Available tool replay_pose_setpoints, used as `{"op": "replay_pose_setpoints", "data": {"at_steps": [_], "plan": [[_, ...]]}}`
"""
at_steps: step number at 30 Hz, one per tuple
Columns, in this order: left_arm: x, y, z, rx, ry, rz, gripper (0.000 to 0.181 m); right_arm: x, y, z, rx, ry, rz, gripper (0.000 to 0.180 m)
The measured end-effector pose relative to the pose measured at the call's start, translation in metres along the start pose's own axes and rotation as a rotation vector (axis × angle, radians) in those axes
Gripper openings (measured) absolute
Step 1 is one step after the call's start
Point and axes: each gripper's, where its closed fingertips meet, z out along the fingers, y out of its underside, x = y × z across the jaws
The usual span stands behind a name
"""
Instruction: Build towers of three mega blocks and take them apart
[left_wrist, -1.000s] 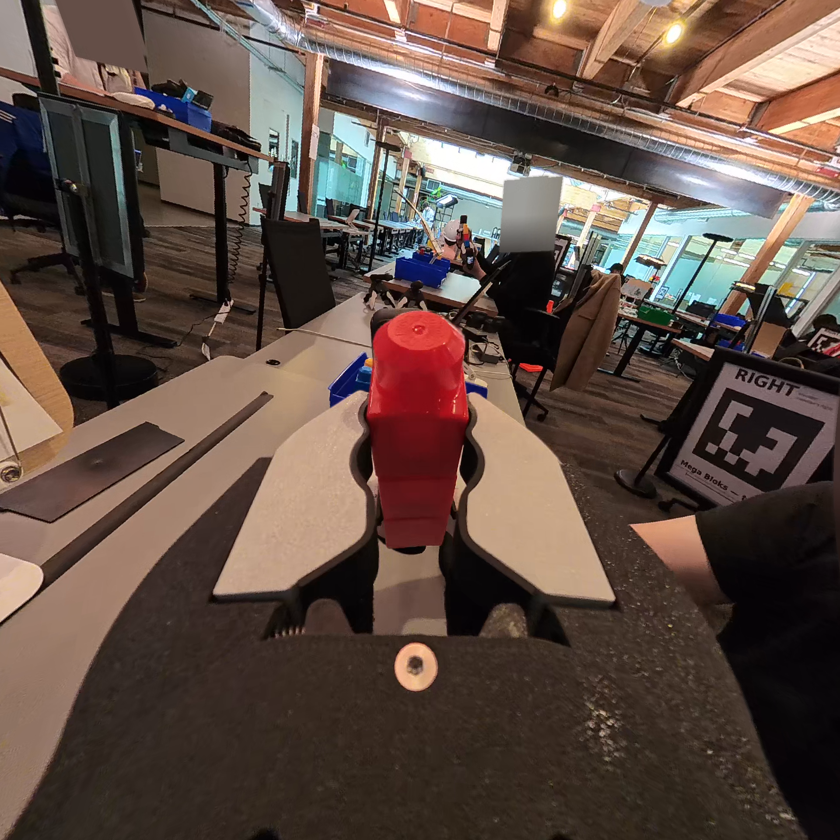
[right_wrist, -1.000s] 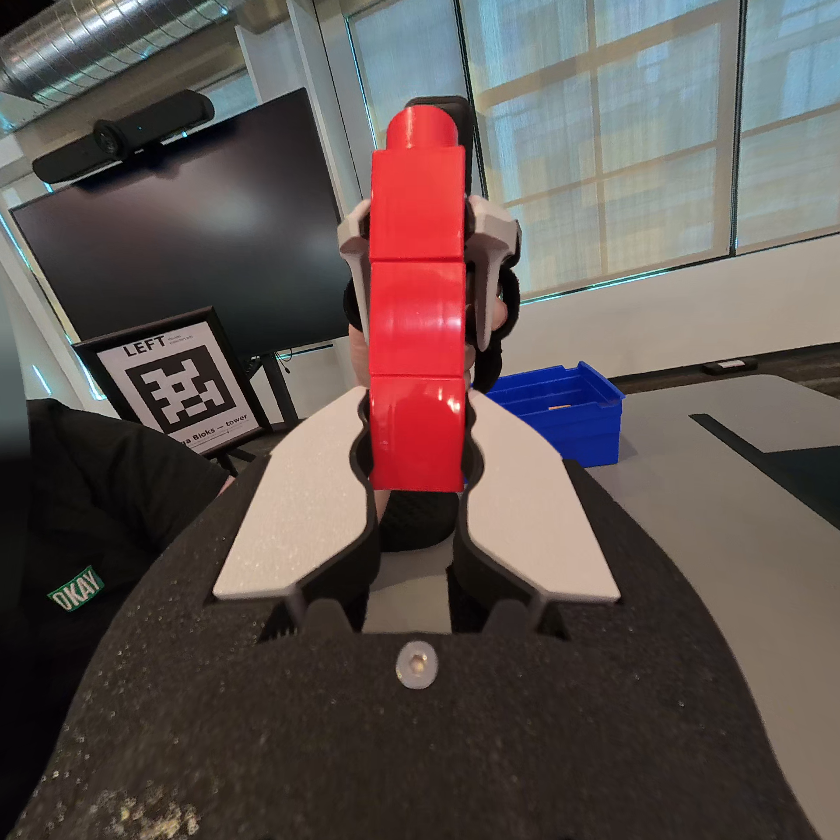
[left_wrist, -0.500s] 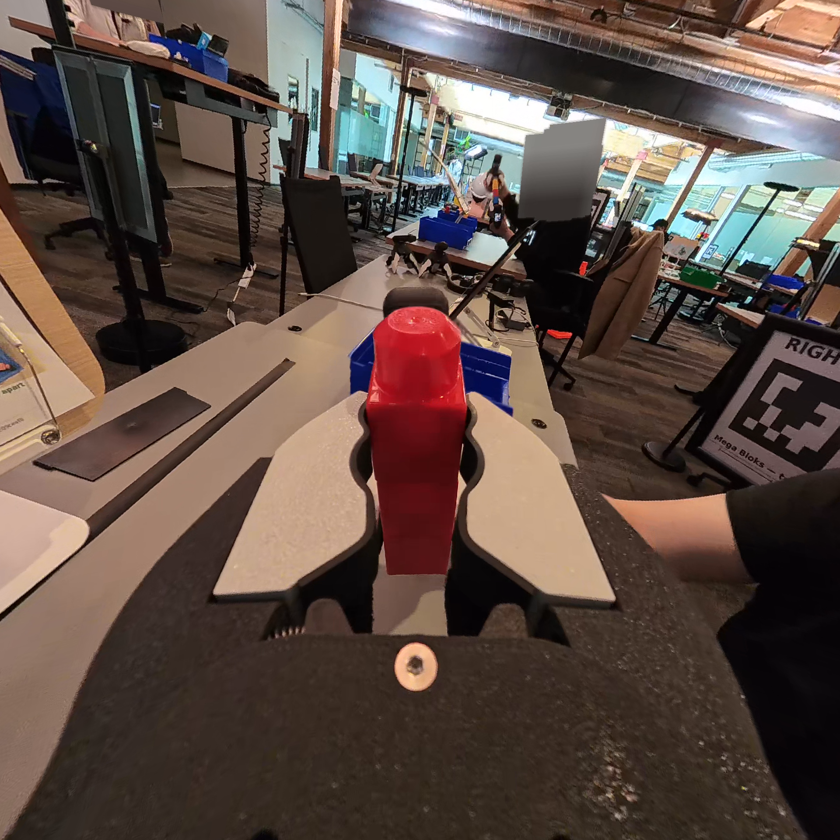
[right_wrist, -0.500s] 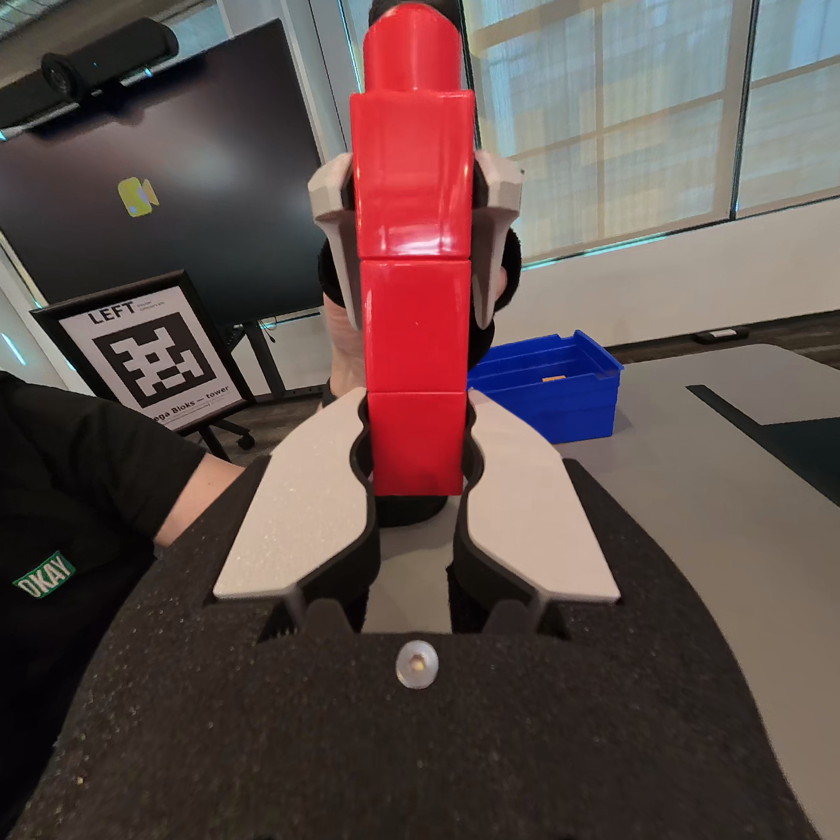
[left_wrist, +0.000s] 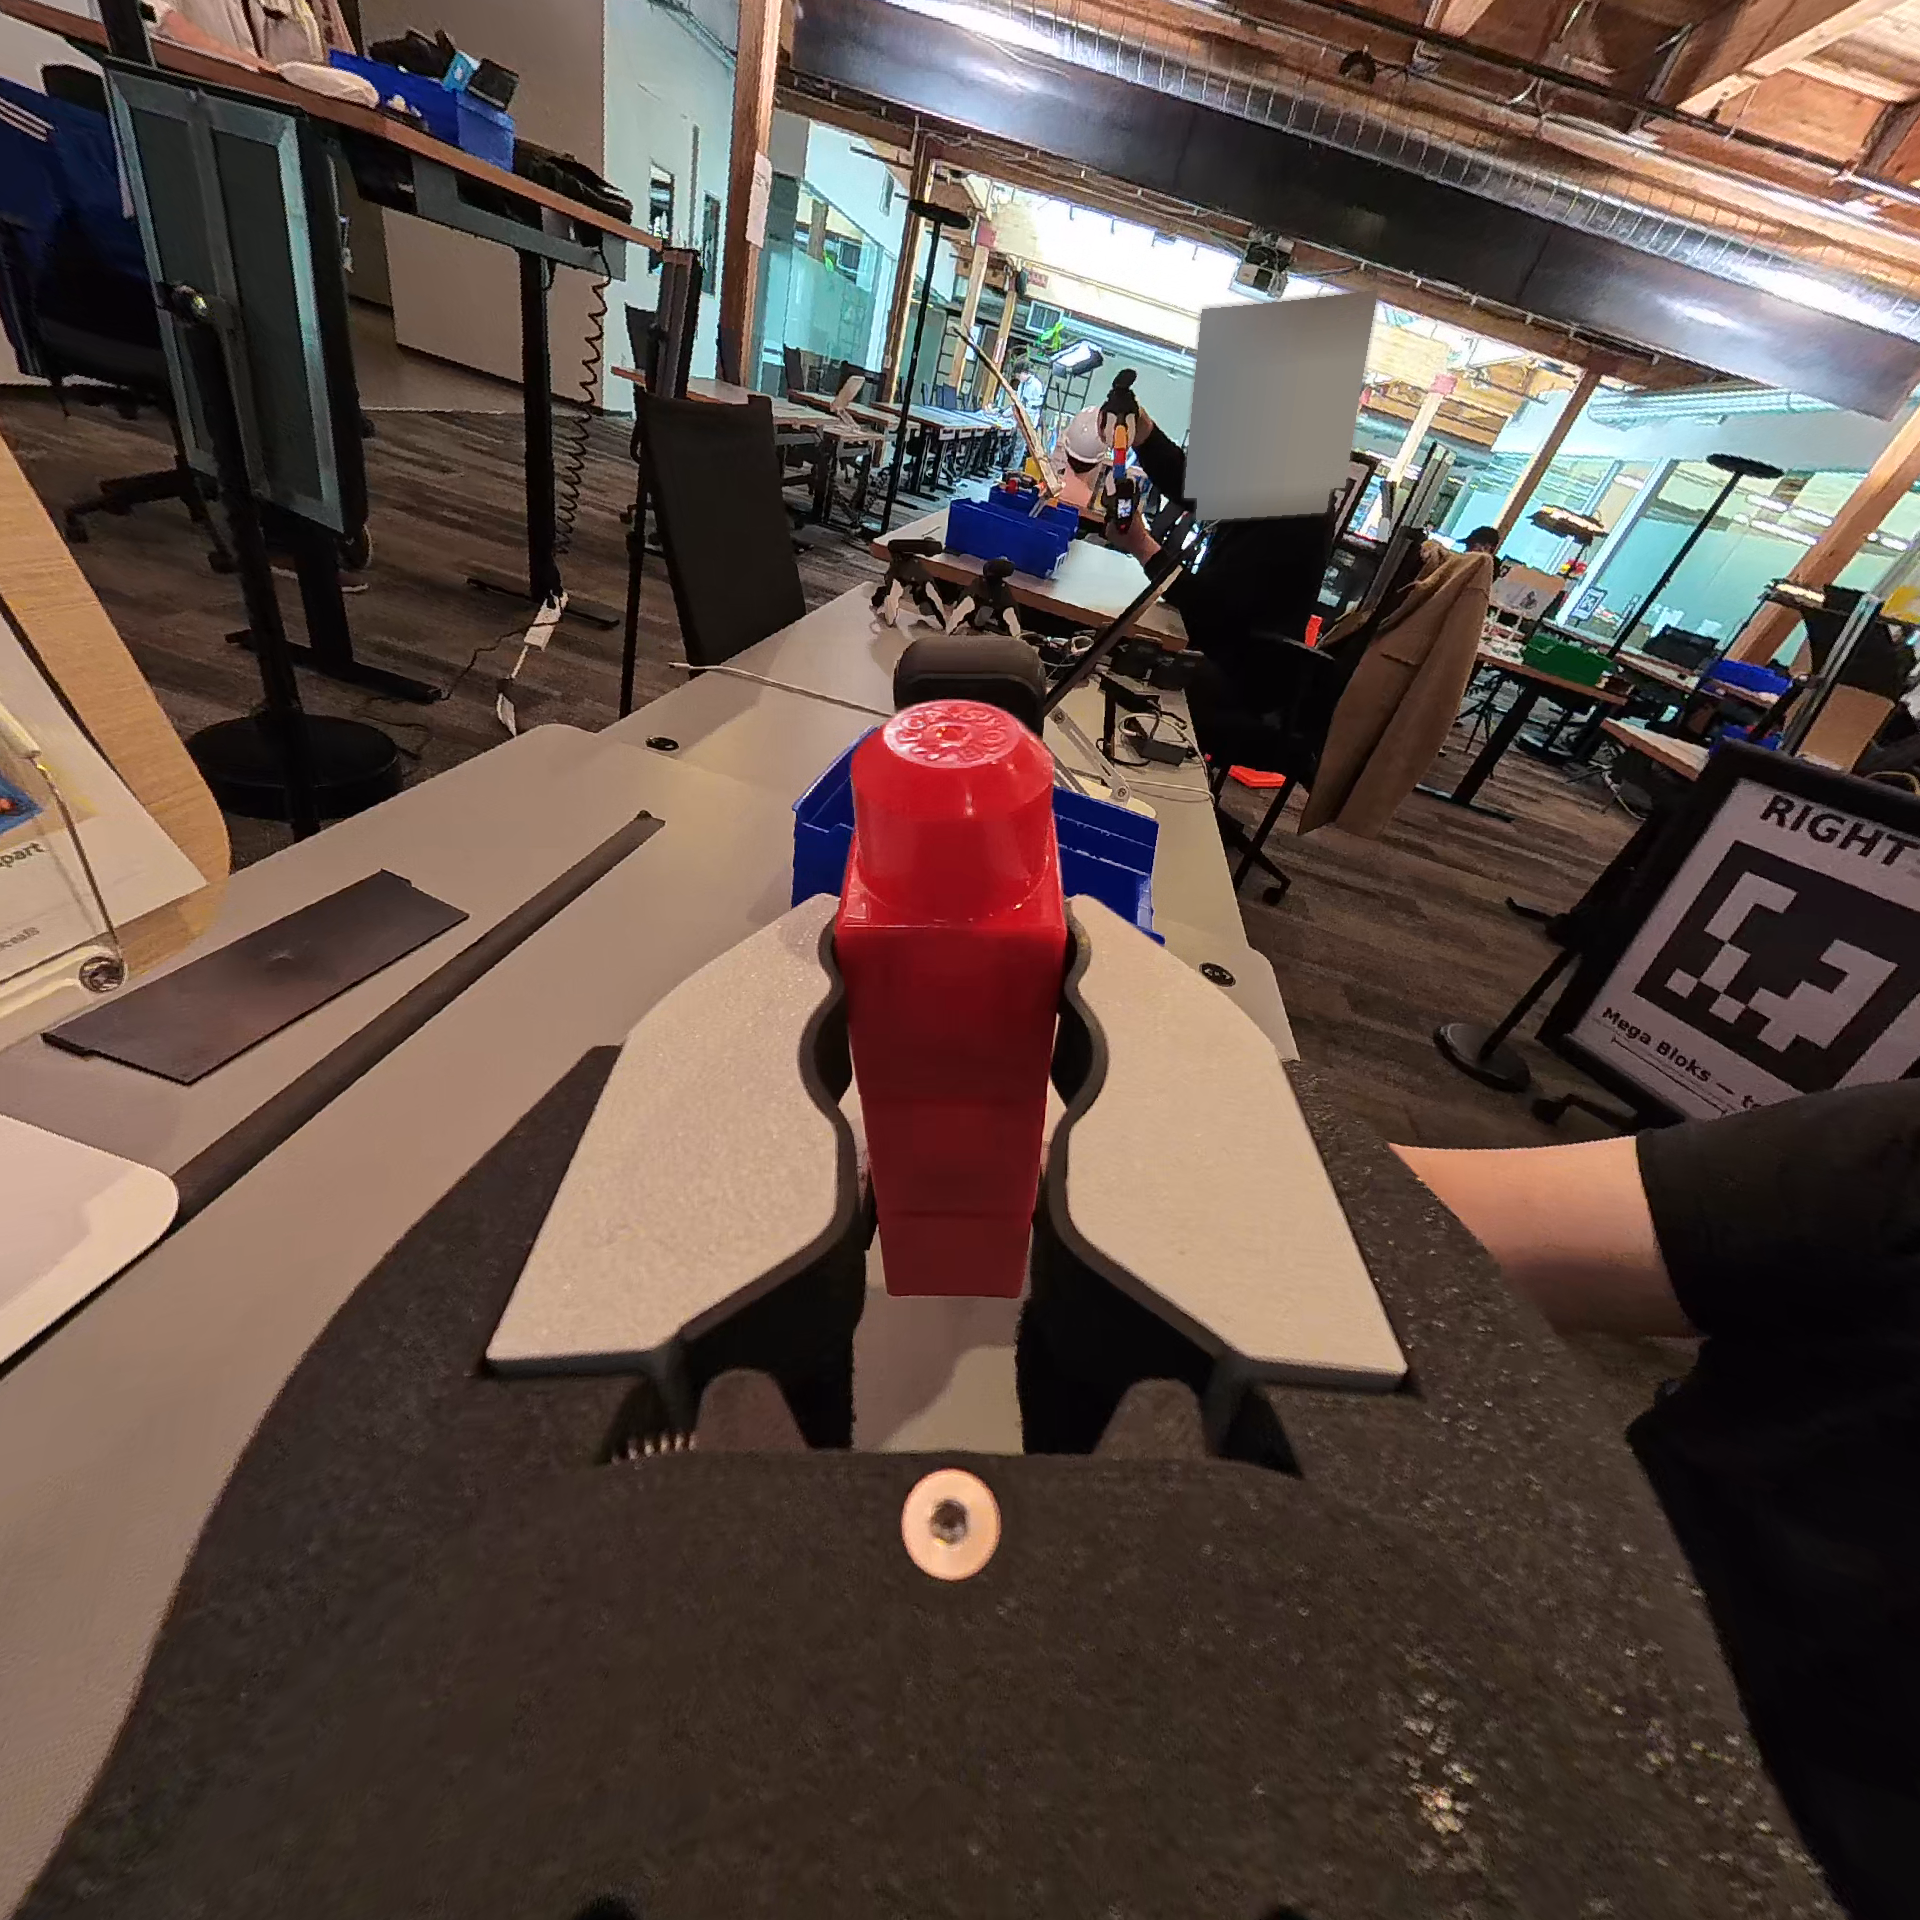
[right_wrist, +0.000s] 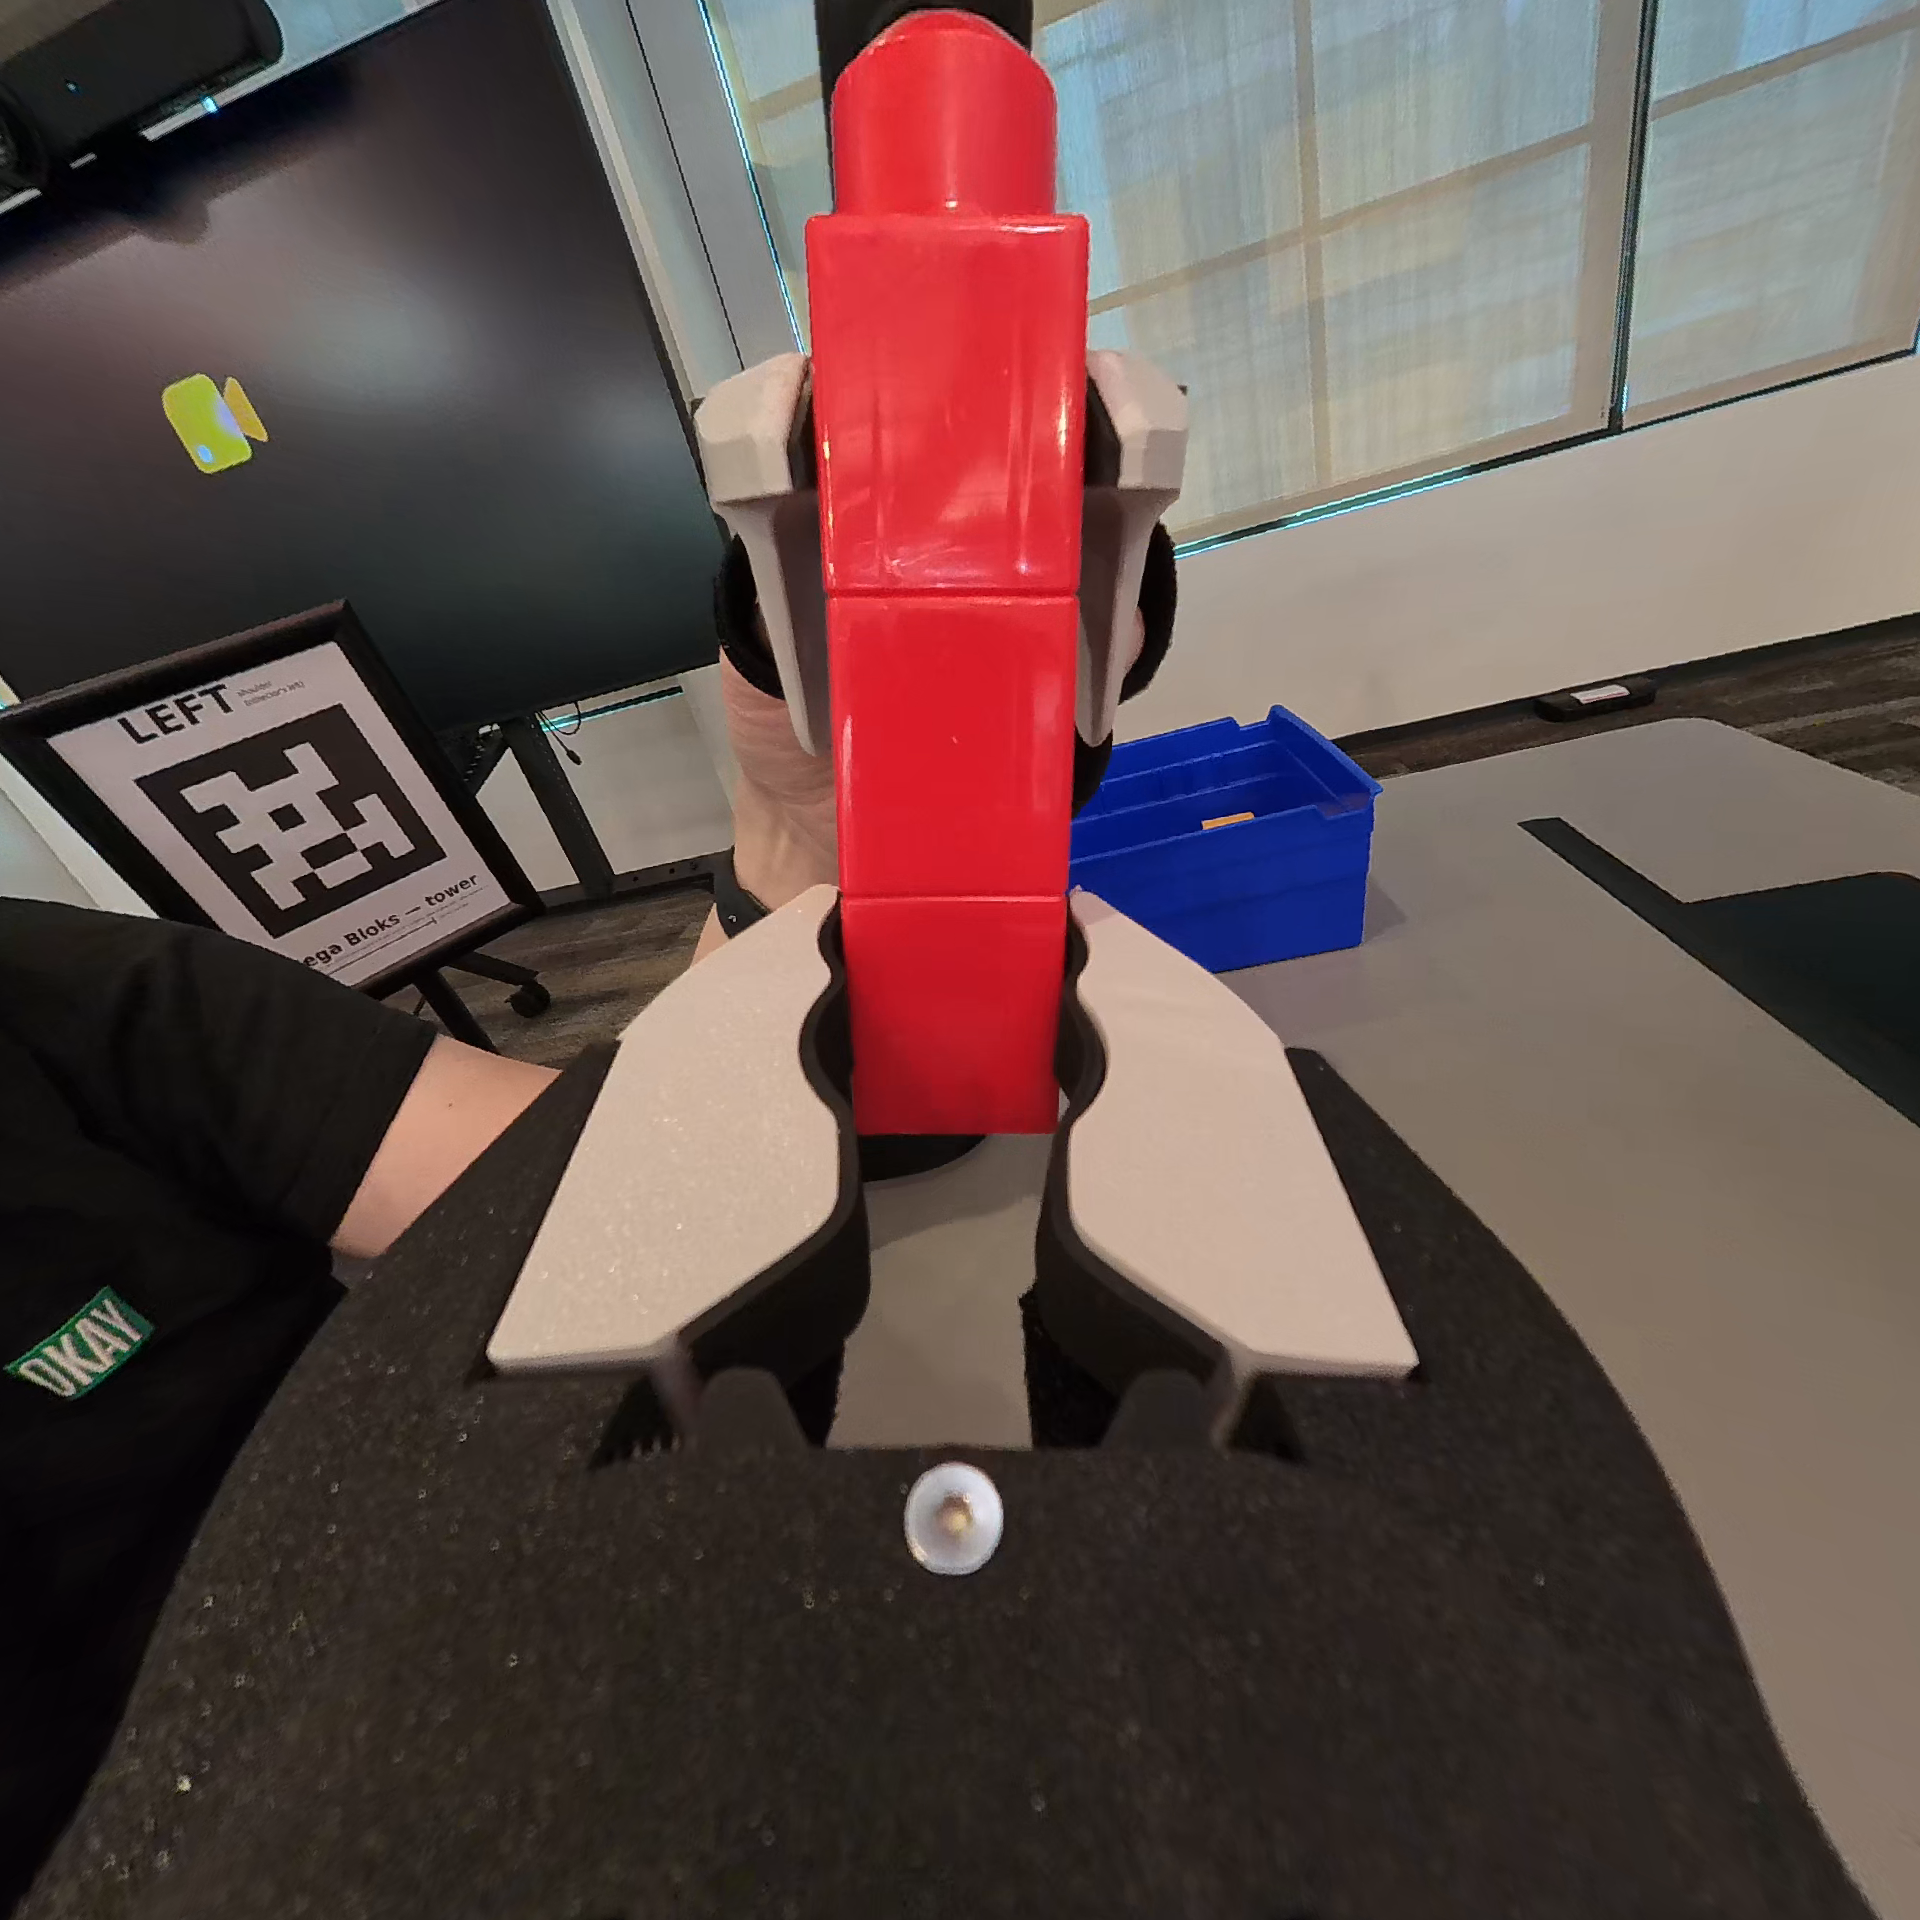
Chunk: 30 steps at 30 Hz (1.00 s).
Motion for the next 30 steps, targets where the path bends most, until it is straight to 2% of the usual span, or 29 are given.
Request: {"op": "replay_pose_setpoints", "data": {"at_steps": [7, 8, 10, 11, 15, 20, 22, 26, 27, 28, 29, 30], "plan": [[-0.001, -0.005, 0.001, 0.050, 0.037, -0.106, 0.035, -0.005, -0.005, 0.000, 0.014, -0.035, 0.062, 0.035], [-0.001, -0.003, 0.001, 0.039, 0.053, -0.126, 0.035, -0.007, -0.008, -0.001, 0.018, -0.043, 0.073, 0.041], [-0.005, -0.001, 0.000, 0.034, 0.048, -0.152, 0.035, -0.007, -0.010, -0.005, -0.004, -0.011, 0.078, 0.063], [-0.006, 0.000, -0.001, 0.032, 0.048, -0.157, 0.035, -0.005, -0.010, -0.008, -0.020, 0.019, 0.061, 0.063], [-0.002, 0.015, 0.007, -0.065, 0.058, -0.143, 0.035, 0.000, -0.019, -0.020, -0.008, 0.088, 0.035, 0.060], [0.007, 0.025, 0.021, -0.130, 0.066, -0.101, 0.035, -0.007, -0.012, -0.022, -0.065, 0.044, 0.064, 0.051], [0.012, 0.025, 0.024, -0.132, 0.088, -0.103, 0.035, -0.013, -0.007, -0.021, -0.084, -0.011, 0.058, 0.036], [0.015, 0.024, 0.027, -0.121, 0.101, -0.098, 0.035, -0.015, -0.007, -0.023, -0.072, -0.062, 0.054, 0.035], [0.017, 0.020, 0.027, -0.099, 0.105, -0.106, 0.039, -0.017, -0.007, -0.025, -0.058, -0.085, 0.043, 0.035], [0.019, 0.016, 0.027, -0.072, 0.108, -0.120, 0.060, -0.020, -0.009, -0.028, -0.037, -0.123, 0.051, 0.035], [0.022, 0.012, 0.025, -0.056, 0.117, -0.126, 0.073, -0.025, -0.012, -0.033, -0.008, -0.179, 0.072, 0.035], [0.025, 0.008, 0.021, -0.041, 0.128, -0.123, 0.072, -0.032, -0.017, -0.039, 0.042, -0.251, 0.087, 0.035]]}}
